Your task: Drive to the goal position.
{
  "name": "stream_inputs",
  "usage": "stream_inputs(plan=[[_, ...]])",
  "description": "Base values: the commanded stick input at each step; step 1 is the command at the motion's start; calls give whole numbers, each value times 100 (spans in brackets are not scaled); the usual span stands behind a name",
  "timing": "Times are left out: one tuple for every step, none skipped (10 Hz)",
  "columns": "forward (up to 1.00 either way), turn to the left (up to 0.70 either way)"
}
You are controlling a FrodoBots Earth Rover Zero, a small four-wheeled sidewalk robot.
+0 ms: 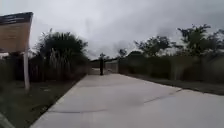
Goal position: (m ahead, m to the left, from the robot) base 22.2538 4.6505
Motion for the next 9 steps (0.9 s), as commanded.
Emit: stream_inputs(plan=[[85, 0], [85, 0], [85, 0], [85, 0], [85, 0], [85, 0], [85, 0], [85, 0], [85, 0]])
